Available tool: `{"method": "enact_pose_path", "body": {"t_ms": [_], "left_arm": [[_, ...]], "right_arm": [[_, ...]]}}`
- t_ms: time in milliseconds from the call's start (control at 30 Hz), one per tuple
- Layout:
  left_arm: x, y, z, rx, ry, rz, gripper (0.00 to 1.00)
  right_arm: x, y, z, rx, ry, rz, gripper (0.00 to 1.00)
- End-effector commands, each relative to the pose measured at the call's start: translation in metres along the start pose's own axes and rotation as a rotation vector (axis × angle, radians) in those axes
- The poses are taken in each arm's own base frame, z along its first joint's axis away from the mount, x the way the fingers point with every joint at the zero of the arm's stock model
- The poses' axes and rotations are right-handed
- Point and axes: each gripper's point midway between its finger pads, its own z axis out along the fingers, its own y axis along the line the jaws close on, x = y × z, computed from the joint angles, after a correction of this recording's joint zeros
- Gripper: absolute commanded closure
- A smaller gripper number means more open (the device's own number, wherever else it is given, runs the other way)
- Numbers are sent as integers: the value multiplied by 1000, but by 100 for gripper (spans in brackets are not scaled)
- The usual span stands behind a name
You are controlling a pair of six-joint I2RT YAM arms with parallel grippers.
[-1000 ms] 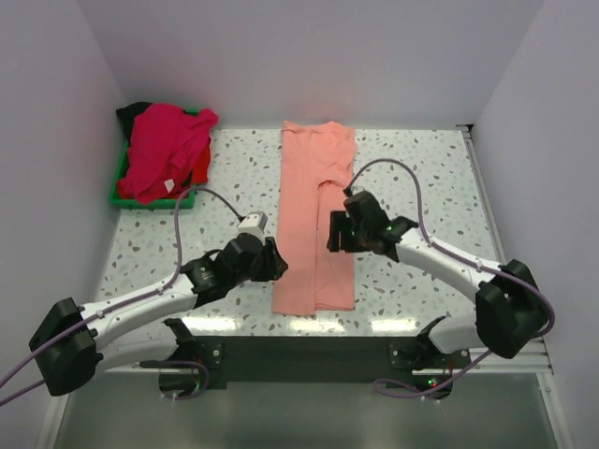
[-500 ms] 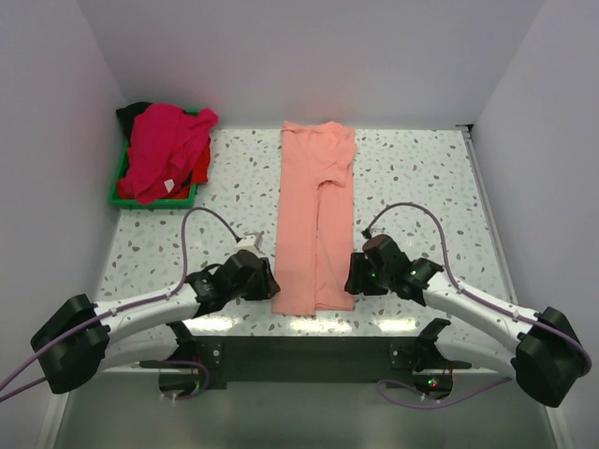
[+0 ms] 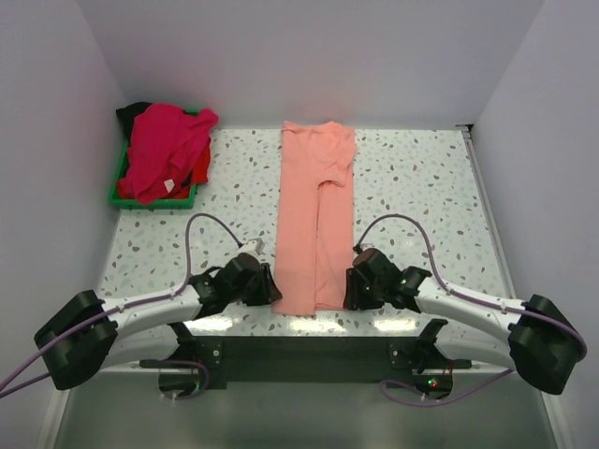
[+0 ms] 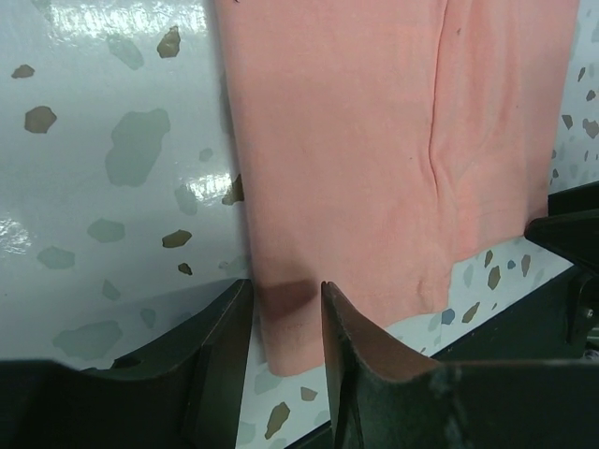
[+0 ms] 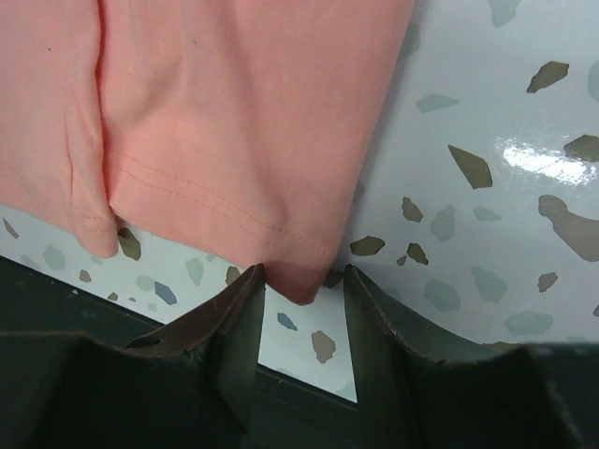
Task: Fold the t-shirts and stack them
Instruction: Fold the tshirt
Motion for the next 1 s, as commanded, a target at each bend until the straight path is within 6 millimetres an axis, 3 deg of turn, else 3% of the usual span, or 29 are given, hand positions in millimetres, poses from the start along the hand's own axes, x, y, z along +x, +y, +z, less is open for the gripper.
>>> {"method": "enact_pose_path", "body": {"t_ms": [0,67,300,467,767,933,967], "left_arm": [[7,-3,3,23,24,-12,60],[9,-2,4,17,31,-14,65],[13,-5,2,33,50,-28,92],[15,-4,-2,41,53,-40,100],[24,-5,-6,85,72,-54,98],[28,-8,-10,113,82,-61,68],[29,-8,-11,114,84,-64,66]], "right_arm": [[-2,-1,4,4,-24,12,57],[1,-4,6,10,-12,7,61],[16,-13,2,12,13,19,91],[23,-17,-8,0,13,51,98],[36,-19,-15,-37,23,88,99],[37,-20,-17,-39,21,97,99],[38,-21,-18,-36,27,99,99]]}}
